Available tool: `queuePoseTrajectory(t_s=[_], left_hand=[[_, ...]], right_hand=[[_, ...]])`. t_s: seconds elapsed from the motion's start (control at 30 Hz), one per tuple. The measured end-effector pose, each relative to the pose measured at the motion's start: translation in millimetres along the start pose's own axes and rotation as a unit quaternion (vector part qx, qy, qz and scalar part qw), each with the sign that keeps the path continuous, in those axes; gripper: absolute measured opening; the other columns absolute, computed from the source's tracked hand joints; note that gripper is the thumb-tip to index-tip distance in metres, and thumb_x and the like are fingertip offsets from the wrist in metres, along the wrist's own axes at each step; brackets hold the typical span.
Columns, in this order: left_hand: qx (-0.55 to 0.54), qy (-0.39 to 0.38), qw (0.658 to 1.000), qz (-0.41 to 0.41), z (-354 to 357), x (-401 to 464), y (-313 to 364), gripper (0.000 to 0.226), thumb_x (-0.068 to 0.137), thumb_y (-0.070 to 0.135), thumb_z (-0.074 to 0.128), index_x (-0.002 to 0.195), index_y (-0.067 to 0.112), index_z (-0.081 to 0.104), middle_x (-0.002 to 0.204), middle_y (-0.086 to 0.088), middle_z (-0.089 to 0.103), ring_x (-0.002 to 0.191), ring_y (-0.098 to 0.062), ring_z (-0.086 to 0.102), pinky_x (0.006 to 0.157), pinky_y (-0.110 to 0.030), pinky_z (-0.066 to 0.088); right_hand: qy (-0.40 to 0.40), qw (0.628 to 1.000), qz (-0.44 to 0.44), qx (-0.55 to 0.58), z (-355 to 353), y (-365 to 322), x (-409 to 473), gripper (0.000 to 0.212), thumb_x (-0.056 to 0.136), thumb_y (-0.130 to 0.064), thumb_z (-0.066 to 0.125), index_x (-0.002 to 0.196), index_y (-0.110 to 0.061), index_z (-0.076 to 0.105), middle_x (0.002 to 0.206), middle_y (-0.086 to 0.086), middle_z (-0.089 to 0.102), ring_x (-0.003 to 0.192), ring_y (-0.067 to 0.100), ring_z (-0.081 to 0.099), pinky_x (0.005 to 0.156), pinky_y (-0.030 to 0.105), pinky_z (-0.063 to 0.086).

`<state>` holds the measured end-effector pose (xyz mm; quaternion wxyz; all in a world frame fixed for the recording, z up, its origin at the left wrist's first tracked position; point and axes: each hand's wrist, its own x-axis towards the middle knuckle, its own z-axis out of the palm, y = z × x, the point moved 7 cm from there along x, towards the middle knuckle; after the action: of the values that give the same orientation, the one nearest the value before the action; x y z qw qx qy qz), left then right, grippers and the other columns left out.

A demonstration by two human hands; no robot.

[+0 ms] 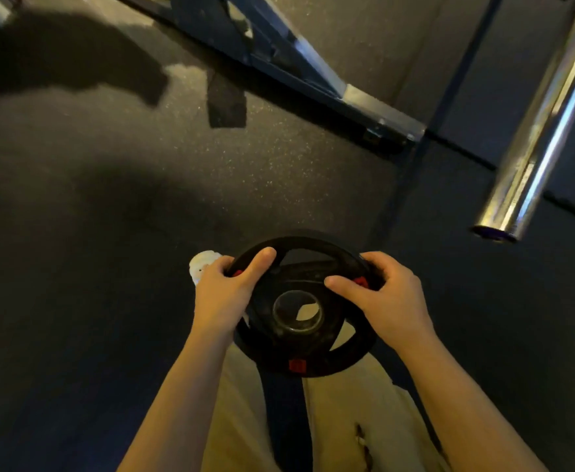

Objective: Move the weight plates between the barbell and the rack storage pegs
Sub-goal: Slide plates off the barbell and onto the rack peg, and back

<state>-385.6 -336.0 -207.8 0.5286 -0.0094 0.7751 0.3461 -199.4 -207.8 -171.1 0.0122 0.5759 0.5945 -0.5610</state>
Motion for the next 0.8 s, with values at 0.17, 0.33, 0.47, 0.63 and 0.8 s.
queuePoseTrajectory(t_s=[0.17, 0.33, 0.47, 0.63, 0.8], left_hand=[[-0.032, 0.036, 0.999, -0.024, -88.9, 12.7, -7.1, 0.088, 0.029, 0.083, 0.065, 0.094, 0.023, 0.065, 0.094, -0.003, 0.070, 0.092, -0.022, 0.067, 0.089, -0.046, 0.053], [-0.027, 0.067, 0.995, 0.066, -199.0, 2.3, 46.4, 0.073, 0.044, 0.077, 0.072, 0.086, 0.018, 0.063, 0.085, -0.005, 0.068, 0.082, -0.021, 0.067, 0.081, -0.044, 0.055], [-0.042, 0.154, 0.971, 0.180, -299.1, -43.9, 107.9, 0.064, 0.045, 0.074, 0.072, 0.074, 0.019, 0.059, 0.072, -0.001, 0.063, 0.071, -0.017, 0.062, 0.065, -0.036, 0.050], [-0.103, 0.272, 0.922, 0.255, -402.9, -115.7, 156.8, 0.070, 0.047, 0.079, 0.069, 0.077, 0.017, 0.059, 0.075, -0.005, 0.063, 0.073, -0.022, 0.062, 0.067, -0.040, 0.053], [-0.133, 0.363, 0.856, 0.343, -473.3, -187.8, 213.4, 0.052, 0.051, 0.070, 0.060, 0.078, 0.025, 0.056, 0.074, 0.005, 0.061, 0.069, -0.008, 0.060, 0.063, -0.022, 0.045]], right_hand=[[-0.042, 0.999, -0.002, 0.016, 76.0, -50.1, 10.0, 0.027, 0.072, -0.031, 0.079, 0.095, -0.030, 0.064, 0.088, -0.017, 0.068, 0.082, -0.006, 0.063, 0.072, 0.018, 0.049], [-0.051, 0.997, -0.044, 0.027, 138.1, -138.8, -2.1, 0.029, 0.070, -0.027, 0.081, 0.094, -0.026, 0.065, 0.087, -0.014, 0.069, 0.082, 0.002, 0.066, 0.069, 0.022, 0.053], [-0.084, 0.989, -0.115, 0.026, 179.3, -242.3, -19.4, 0.028, 0.068, -0.021, 0.081, 0.092, -0.023, 0.066, 0.084, -0.009, 0.070, 0.080, 0.007, 0.068, 0.068, 0.022, 0.051], [-0.120, 0.964, -0.236, 0.037, 221.1, -386.0, -61.2, 0.039, 0.060, -0.030, 0.082, 0.094, -0.025, 0.065, 0.085, -0.011, 0.070, 0.079, 0.004, 0.067, 0.063, 0.017, 0.053], [-0.137, 0.919, -0.365, 0.053, 237.1, -504.8, -117.3, 0.043, 0.059, -0.032, 0.080, 0.098, -0.024, 0.063, 0.093, -0.004, 0.069, 0.090, 0.013, 0.067, 0.077, 0.030, 0.056]])
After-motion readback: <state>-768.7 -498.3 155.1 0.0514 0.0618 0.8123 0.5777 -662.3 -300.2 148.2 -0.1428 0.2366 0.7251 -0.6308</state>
